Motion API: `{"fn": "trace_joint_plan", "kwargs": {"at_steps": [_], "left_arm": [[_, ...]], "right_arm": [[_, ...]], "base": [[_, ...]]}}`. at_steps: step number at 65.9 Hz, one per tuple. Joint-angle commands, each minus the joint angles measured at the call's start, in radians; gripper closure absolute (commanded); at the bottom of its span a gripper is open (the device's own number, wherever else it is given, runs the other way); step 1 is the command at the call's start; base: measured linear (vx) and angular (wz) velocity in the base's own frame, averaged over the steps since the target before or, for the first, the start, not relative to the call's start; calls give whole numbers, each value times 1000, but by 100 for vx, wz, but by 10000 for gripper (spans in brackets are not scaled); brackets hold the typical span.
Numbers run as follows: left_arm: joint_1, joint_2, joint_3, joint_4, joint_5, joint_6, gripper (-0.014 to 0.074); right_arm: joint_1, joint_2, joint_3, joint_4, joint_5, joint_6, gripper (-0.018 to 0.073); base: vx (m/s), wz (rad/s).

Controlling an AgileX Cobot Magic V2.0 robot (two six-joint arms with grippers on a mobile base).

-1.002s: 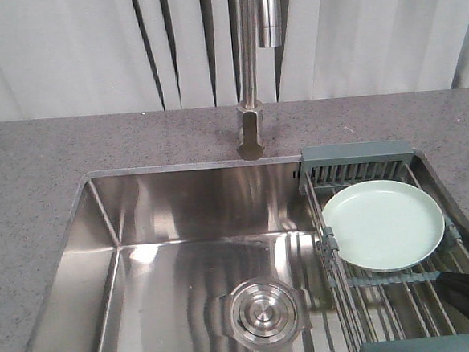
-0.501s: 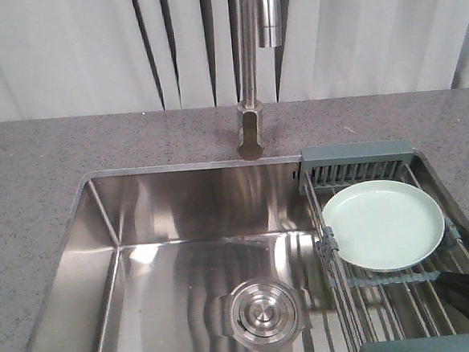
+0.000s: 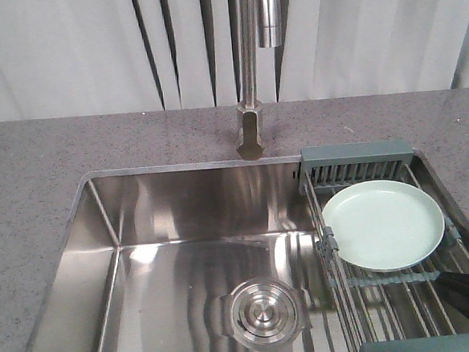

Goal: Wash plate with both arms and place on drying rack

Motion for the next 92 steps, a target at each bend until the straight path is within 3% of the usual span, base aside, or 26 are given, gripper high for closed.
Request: {"fn": "trace_joint_plan", "kwargs": {"at_steps": [1,15,22,33,41,52,61,73,92], "left_arm": [[3,-16,22,-11,-70,-9,602],[3,-16,22,-11,-70,-9,602],[3,-16,22,-11,-70,-9,602],[3,-16,22,-11,-70,-9,602],[3,-16,22,-11,-70,-9,602],[3,-16,22,-11,-70,-9,602],[3,-16,22,-11,-70,-9,602],[3,-16,22,-11,-70,-9,602],[3,-16,22,-11,-70,-9,602]], "right_arm": [[0,-4,-26,16,-57,-8,566],[0,-80,-23,-83,-59,-6,566],[0,-134,54,-119,-130,55,566],[0,-260,220,-151,-337,257,566],[-1,-347,313,-308,-455,422,566],[-48,-446,422,-510,-546,735,566],[-137,-493,508,-568,-654,920,566],[-201,-523,508,-568,-687,928,566],[-201,-523,508,-565,-739,927,566]], "base": [[0,0],[0,0],[0,0],[0,0],[0,0],[0,0],[0,0],[0,0],[0,0]]}}
